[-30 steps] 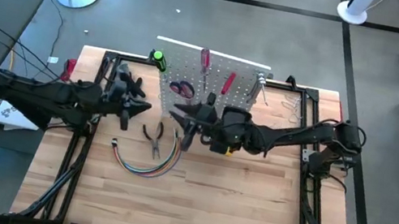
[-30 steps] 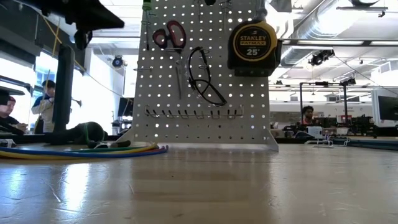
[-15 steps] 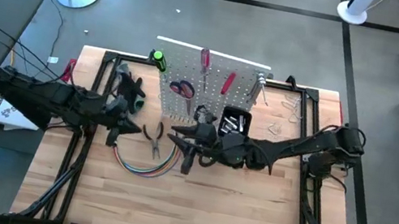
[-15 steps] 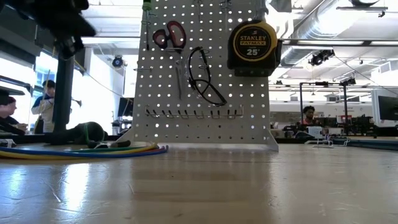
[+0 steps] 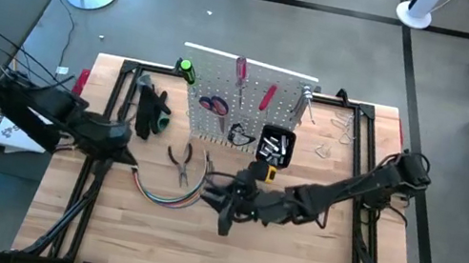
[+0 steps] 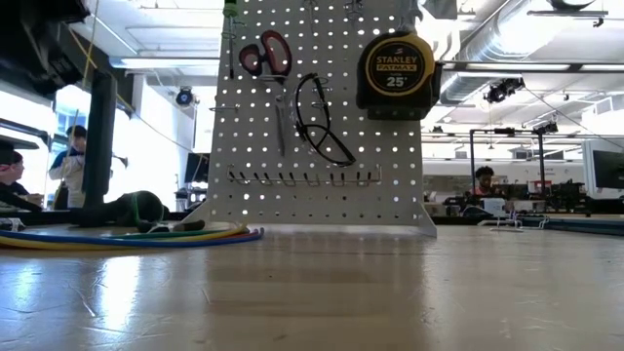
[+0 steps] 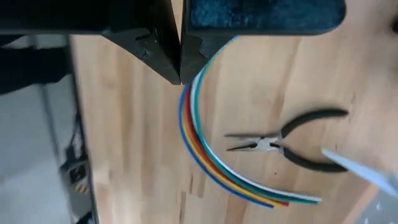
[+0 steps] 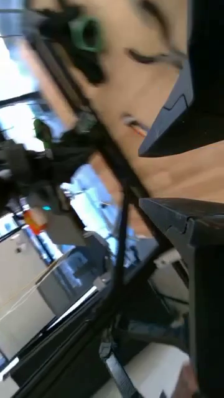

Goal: Hang tools onto peg board
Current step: Hang the plier on the peg board

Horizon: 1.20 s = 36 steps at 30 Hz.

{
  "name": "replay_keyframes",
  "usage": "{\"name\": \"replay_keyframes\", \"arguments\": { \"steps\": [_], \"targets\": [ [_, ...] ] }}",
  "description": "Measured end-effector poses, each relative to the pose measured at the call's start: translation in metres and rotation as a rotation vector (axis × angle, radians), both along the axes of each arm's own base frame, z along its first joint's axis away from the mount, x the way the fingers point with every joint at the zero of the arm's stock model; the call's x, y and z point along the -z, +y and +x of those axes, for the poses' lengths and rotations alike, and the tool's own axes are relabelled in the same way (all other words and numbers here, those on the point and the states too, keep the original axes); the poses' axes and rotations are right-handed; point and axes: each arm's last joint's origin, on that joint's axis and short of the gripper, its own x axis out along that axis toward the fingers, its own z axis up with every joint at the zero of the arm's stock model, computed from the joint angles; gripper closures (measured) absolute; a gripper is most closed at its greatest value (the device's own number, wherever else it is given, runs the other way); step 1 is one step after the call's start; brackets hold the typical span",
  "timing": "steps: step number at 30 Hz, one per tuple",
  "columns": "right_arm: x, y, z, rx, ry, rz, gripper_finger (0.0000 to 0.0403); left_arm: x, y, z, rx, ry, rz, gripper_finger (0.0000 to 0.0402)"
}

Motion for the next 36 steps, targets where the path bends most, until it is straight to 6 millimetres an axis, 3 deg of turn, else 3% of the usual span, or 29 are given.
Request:
{"name": "replay_keyframes", "arguments": {
  "steps": [3, 8, 13, 19, 22, 29, 32, 36],
  "targets": [
    [0.007, 0.009, -0.006, 0.013, 0.054, 0.1, 0.0293, 0.016, -0.003, 0.01, 0.087, 0.008, 0.103, 0.0401],
    [0.012, 0.014, -0.011, 0.057, 0.094, 0.214, 0.0293, 0.029, -0.014, 0.038, 0.212, 0.09, 0.067, 0.0383],
    [0.011, 0.012, -0.009, 0.077, 0.075, 0.225, 0.0293, 0.007, -0.03, 0.079, 0.15, 0.06, -0.156, 0.034],
    [0.015, 0.019, -0.015, 0.033, 0.133, 0.195, 0.0293, 0.013, -0.029, 0.1, 0.065, 0.13, -0.087, 0.0284],
    [0.017, 0.032, -0.026, -0.04, 0.207, 0.165, 0.0293, 0.011, -0.028, 0.111, 0.061, 0.17, -0.128, 0.0255],
    [0.02, 0.062, -0.074, -0.139, 0.421, 0.048, 0.0293, -0.015, -0.03, 0.155, -0.038, 0.263, -0.079, 0.0213],
    [0.022, 0.071, -0.092, -0.134, 0.477, -0.002, 0.0293, -0.012, -0.019, 0.168, -0.141, 0.389, -0.033, 0.0207],
    [0.025, 0.075, -0.103, -0.127, 0.519, -0.035, 0.0293, -0.003, 0.002, 0.174, -0.042, 0.586, 0.1, 0.0204]
  ]
}}
